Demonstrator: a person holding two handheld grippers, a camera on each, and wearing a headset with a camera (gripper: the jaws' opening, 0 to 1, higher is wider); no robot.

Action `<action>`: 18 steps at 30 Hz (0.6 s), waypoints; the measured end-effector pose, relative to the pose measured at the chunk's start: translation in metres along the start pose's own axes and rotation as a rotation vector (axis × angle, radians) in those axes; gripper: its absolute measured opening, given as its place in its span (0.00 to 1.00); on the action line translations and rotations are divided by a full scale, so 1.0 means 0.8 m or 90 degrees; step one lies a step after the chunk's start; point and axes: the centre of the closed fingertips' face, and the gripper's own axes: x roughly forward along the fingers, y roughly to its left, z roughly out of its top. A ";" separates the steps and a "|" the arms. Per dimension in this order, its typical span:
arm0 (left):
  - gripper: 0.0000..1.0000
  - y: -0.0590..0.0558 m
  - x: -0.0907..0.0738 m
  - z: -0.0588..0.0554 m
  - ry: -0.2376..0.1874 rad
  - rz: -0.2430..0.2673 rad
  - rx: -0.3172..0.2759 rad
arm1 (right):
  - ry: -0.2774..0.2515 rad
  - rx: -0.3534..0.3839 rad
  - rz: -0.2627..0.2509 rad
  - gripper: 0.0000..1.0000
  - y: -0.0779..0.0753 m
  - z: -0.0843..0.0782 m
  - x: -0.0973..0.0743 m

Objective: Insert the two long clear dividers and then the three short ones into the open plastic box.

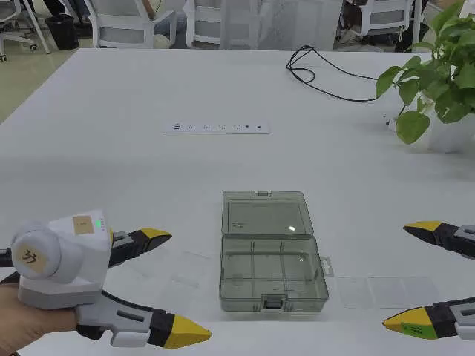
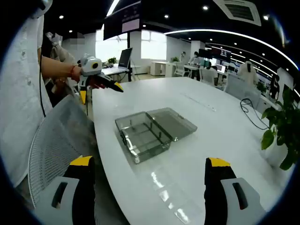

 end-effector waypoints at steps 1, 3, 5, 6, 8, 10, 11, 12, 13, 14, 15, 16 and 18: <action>1.00 0.000 0.000 0.000 0.000 0.000 0.000 | 0.000 0.001 0.000 0.98 0.000 0.000 0.000; 1.00 0.000 0.000 0.000 0.000 0.000 0.000 | -0.001 0.001 0.000 0.98 0.000 -0.001 0.000; 1.00 0.000 0.001 -0.001 0.001 -0.001 0.000 | -0.001 0.002 0.000 0.98 -0.002 -0.003 0.000; 1.00 0.000 0.001 -0.001 0.002 -0.002 0.001 | 0.000 0.001 0.000 0.98 -0.003 -0.004 0.000; 1.00 0.000 0.001 -0.001 0.001 -0.001 0.000 | -0.001 0.002 0.001 0.98 -0.003 -0.004 0.000; 1.00 -0.001 0.002 -0.001 0.002 -0.001 -0.001 | 0.000 0.002 0.001 0.98 -0.003 -0.004 0.000; 1.00 -0.001 0.002 -0.001 0.002 -0.002 0.000 | -0.001 0.001 0.001 0.98 -0.002 -0.003 0.000; 1.00 -0.001 0.002 -0.001 0.002 -0.002 0.000 | -0.001 0.002 0.001 0.98 -0.002 -0.003 0.000; 1.00 -0.001 0.002 -0.001 0.001 -0.002 -0.001 | -0.001 0.002 0.001 0.98 -0.002 -0.003 0.000; 1.00 -0.002 0.003 -0.001 0.002 -0.002 -0.001 | 0.000 0.002 0.001 0.98 -0.002 -0.003 0.000; 1.00 -0.002 0.003 -0.001 0.003 -0.002 0.000 | 0.000 0.002 0.001 0.98 -0.002 -0.003 0.000; 1.00 -0.002 0.003 -0.002 0.003 -0.002 -0.001 | 0.000 0.002 0.002 0.98 -0.002 -0.003 0.000; 1.00 -0.001 0.002 -0.002 0.003 -0.002 -0.002 | 0.000 0.001 0.002 0.98 -0.002 -0.003 0.001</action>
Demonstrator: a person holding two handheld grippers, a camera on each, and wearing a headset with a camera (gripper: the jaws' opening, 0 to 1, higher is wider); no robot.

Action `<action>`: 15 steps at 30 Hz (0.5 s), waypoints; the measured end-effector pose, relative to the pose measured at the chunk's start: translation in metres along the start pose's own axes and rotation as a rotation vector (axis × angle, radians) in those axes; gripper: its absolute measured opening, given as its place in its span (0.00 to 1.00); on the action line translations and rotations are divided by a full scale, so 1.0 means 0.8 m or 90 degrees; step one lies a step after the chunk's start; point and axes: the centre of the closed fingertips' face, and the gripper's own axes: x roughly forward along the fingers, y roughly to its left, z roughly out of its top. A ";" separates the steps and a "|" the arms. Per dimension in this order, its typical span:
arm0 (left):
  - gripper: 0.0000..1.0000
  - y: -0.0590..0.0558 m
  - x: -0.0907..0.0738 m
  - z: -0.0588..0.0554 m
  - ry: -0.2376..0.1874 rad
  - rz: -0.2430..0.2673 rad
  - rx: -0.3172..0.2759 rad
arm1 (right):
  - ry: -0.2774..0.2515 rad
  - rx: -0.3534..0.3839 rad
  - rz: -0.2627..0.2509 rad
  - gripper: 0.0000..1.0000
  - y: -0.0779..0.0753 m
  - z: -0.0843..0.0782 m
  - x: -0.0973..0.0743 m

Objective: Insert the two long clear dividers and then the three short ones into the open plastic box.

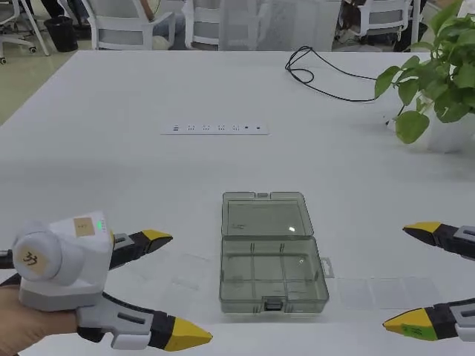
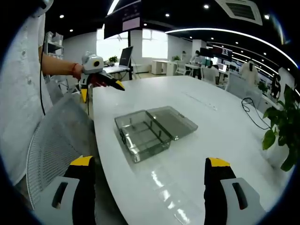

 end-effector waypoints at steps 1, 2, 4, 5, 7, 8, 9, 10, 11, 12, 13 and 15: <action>1.00 0.000 0.000 0.000 0.000 0.000 0.000 | -0.001 0.000 0.000 0.98 0.000 0.000 0.000; 1.00 0.000 0.000 0.000 0.000 0.000 0.000 | -0.002 0.001 0.000 0.98 0.000 0.001 0.000; 1.00 0.001 0.000 0.000 0.000 0.000 -0.001 | -0.001 0.001 0.000 0.98 0.000 0.001 0.001; 1.00 0.001 0.000 0.000 0.001 0.001 0.000 | 0.000 0.001 0.000 0.98 0.000 0.000 0.001; 1.00 0.001 0.000 0.000 0.000 0.000 0.000 | 0.000 0.001 0.002 0.98 0.001 0.000 0.001; 1.00 0.001 0.000 0.000 0.000 0.000 -0.001 | 0.001 0.001 0.002 0.98 0.001 0.000 0.001; 1.00 0.001 0.001 0.000 0.001 0.000 0.000 | 0.001 0.002 0.002 0.98 0.001 0.000 0.001; 1.00 0.001 0.001 0.000 0.001 -0.001 0.000 | 0.001 0.002 0.002 0.97 0.001 0.000 0.001; 1.00 0.001 0.001 0.000 0.001 -0.001 -0.001 | 0.001 0.002 0.002 0.97 0.000 0.000 0.001; 1.00 0.001 0.001 0.000 0.001 -0.001 -0.002 | 0.001 0.001 0.002 0.97 0.000 0.000 0.001; 1.00 0.001 0.002 0.000 0.000 -0.001 -0.002 | 0.001 0.002 0.002 0.97 0.001 0.000 0.001; 1.00 0.001 0.002 -0.001 0.000 -0.001 -0.002 | 0.002 0.002 0.002 0.97 0.001 0.000 0.001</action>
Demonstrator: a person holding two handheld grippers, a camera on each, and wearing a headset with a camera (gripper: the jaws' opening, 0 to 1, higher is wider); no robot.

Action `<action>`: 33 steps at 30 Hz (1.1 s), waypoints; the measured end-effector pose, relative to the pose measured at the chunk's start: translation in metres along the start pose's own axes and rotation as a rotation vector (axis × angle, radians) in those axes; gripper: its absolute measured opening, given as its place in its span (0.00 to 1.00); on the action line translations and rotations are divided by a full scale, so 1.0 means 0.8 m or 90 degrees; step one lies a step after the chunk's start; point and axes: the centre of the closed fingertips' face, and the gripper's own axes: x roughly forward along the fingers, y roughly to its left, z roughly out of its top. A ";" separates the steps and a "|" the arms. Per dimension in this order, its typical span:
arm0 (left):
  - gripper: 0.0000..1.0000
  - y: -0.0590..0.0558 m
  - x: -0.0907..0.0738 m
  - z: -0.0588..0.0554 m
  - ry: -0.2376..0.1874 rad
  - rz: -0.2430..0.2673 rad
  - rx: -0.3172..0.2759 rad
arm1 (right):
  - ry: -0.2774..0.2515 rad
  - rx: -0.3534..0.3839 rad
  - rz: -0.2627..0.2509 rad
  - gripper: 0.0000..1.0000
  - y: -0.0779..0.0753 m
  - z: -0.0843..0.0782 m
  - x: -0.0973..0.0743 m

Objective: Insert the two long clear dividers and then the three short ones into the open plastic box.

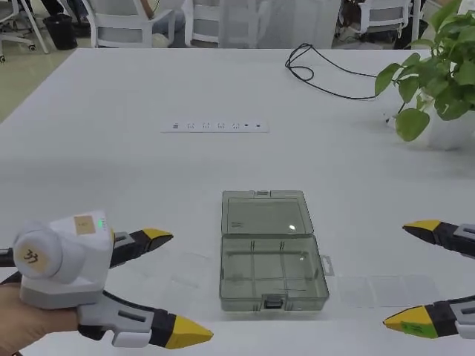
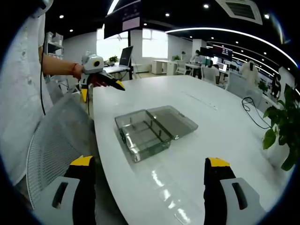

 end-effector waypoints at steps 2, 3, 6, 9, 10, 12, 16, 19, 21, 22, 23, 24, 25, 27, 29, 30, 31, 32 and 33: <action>1.00 -0.001 0.001 0.000 -0.001 -0.002 -0.001 | 0.000 0.000 0.001 0.97 0.000 0.000 0.001; 1.00 -0.001 0.001 0.000 0.000 -0.002 0.000 | 0.000 0.000 0.001 0.97 0.001 0.000 0.001; 1.00 -0.001 0.001 0.000 0.000 -0.002 -0.001 | 0.001 0.000 0.001 0.97 0.001 0.000 0.002; 1.00 -0.001 0.001 0.000 0.000 -0.003 -0.003 | 0.000 0.002 0.002 0.97 0.002 0.000 0.002; 1.00 -0.001 0.001 -0.001 0.001 -0.003 -0.003 | 0.000 0.001 0.002 0.97 0.002 0.000 0.002; 1.00 -0.002 0.001 -0.001 0.001 -0.004 -0.003 | 0.001 0.003 0.002 0.97 0.002 -0.001 0.003; 1.00 -0.002 0.002 -0.002 0.001 -0.005 -0.005 | 0.001 0.004 0.003 0.96 0.002 -0.001 0.003; 1.00 -0.001 0.002 -0.002 0.001 -0.005 -0.004 | 0.001 0.004 0.003 0.96 0.001 -0.001 0.003; 1.00 -0.001 0.002 -0.002 0.000 -0.005 -0.005 | 0.001 0.003 0.003 0.96 0.001 -0.001 0.003; 1.00 0.000 0.002 -0.002 0.001 -0.004 -0.004 | 0.001 0.002 0.003 0.96 0.001 -0.001 0.003; 1.00 0.000 0.002 -0.002 0.000 -0.004 -0.005 | 0.001 0.003 0.003 0.96 0.000 -0.001 0.003; 1.00 0.000 0.003 -0.002 -0.001 -0.004 -0.006 | 0.000 0.004 0.002 0.96 0.000 0.000 0.003; 1.00 0.000 0.003 -0.002 0.000 -0.004 -0.005 | 0.000 0.003 0.002 0.96 0.000 0.000 0.003; 1.00 0.001 0.003 -0.001 0.000 -0.004 -0.005 | 0.000 0.003 0.003 0.96 0.000 0.000 0.004; 1.00 0.002 0.003 -0.001 -0.002 -0.003 -0.007 | 0.001 0.004 0.003 0.96 0.000 0.000 0.004; 1.00 0.003 0.002 -0.001 -0.002 -0.001 -0.007 | 0.001 0.004 0.003 0.96 -0.001 0.000 0.005; 1.00 0.003 0.002 -0.001 -0.001 0.000 -0.007 | 0.000 0.004 0.003 0.96 -0.001 0.000 0.005; 1.00 0.005 0.002 -0.001 -0.001 0.002 -0.009 | 0.000 0.004 0.003 0.96 -0.001 0.000 0.005; 1.00 0.007 0.001 0.000 -0.002 0.005 -0.010 | 0.000 0.004 0.003 0.96 0.000 0.000 0.006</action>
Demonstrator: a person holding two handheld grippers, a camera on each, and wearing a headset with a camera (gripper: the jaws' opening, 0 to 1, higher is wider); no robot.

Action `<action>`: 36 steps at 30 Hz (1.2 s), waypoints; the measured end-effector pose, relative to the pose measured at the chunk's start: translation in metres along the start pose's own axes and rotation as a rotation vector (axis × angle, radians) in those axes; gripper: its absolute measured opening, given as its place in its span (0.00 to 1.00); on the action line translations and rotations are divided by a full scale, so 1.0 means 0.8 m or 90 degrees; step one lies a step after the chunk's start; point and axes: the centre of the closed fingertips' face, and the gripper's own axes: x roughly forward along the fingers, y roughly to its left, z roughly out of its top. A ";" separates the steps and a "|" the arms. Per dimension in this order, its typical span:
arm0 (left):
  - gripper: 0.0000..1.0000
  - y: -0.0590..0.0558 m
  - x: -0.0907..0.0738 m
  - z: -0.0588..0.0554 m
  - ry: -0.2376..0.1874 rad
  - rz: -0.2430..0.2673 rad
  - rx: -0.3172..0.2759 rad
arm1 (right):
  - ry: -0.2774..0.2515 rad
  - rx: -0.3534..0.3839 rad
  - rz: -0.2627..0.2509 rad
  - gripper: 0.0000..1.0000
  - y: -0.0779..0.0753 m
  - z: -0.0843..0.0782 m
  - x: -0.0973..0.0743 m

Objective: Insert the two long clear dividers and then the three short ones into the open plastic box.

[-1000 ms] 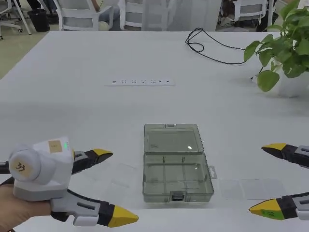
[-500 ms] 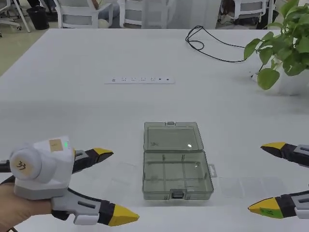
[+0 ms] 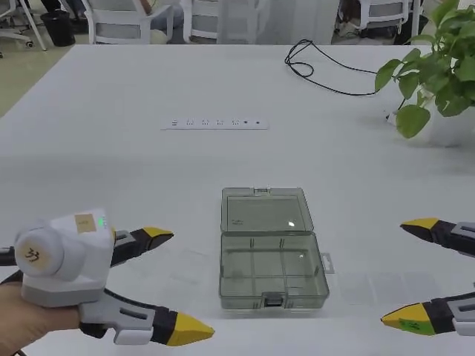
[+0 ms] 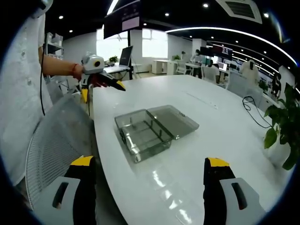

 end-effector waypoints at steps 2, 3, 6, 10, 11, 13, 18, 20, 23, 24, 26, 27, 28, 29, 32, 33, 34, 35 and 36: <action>1.00 0.004 -0.002 -0.001 0.000 0.006 -0.004 | 0.000 0.001 0.001 0.96 0.000 0.000 0.000; 1.00 0.006 -0.003 -0.001 0.001 0.009 -0.006 | 0.000 0.001 0.001 0.96 0.001 0.000 0.001; 0.99 0.017 -0.007 -0.004 0.004 0.027 -0.015 | 0.000 0.002 0.000 0.96 0.001 -0.001 0.000; 0.96 0.036 -0.015 -0.009 0.013 0.059 -0.029 | -0.002 0.004 -0.001 0.95 0.001 -0.001 0.000; 0.96 0.042 -0.018 -0.009 0.010 0.069 -0.036 | -0.002 0.005 -0.001 0.95 0.001 -0.001 0.000; 0.94 0.053 -0.023 -0.013 0.013 0.088 -0.058 | -0.002 0.006 -0.002 0.95 0.001 -0.001 0.000; 0.90 0.077 -0.031 -0.025 0.037 0.126 -0.079 | -0.005 0.008 -0.002 0.95 0.002 0.000 0.000; 0.88 0.086 -0.034 -0.032 0.052 0.145 -0.095 | -0.006 0.008 -0.002 0.95 0.002 0.000 0.000; 0.86 0.094 -0.036 -0.040 0.063 0.161 -0.119 | -0.007 0.010 -0.003 0.95 0.002 0.000 0.000; 0.84 0.095 -0.037 -0.042 0.067 0.164 -0.116 | -0.007 0.010 -0.004 0.95 0.002 0.000 0.000; 0.79 0.102 -0.040 -0.057 0.106 0.183 -0.132 | -0.007 0.012 -0.003 0.94 0.003 0.000 0.000; 0.78 0.104 -0.040 -0.060 0.112 0.185 -0.139 | -0.008 0.012 -0.003 0.94 0.003 0.000 0.000; 0.76 0.106 -0.042 -0.069 0.132 0.195 -0.155 | -0.007 0.011 -0.003 0.94 0.004 -0.001 0.000; 0.76 0.108 -0.043 -0.074 0.144 0.201 -0.166 | -0.007 0.011 -0.003 0.94 0.004 -0.001 0.000; 0.73 0.115 -0.045 -0.085 0.162 0.219 -0.176 | -0.009 0.013 -0.004 0.93 0.004 0.000 0.000; 0.72 0.117 -0.045 -0.090 0.172 0.224 -0.180 | -0.009 0.013 -0.004 0.93 0.004 0.000 0.000; 0.71 0.118 -0.046 -0.092 0.175 0.226 -0.181 | -0.010 0.013 -0.004 0.93 0.004 0.000 -0.001; 0.69 0.121 -0.048 -0.099 0.190 0.237 -0.185 | -0.010 0.013 -0.004 0.93 0.004 0.000 -0.001; 0.68 0.122 -0.048 -0.102 0.195 0.239 -0.188 | -0.011 0.013 -0.004 0.93 0.004 0.000 -0.001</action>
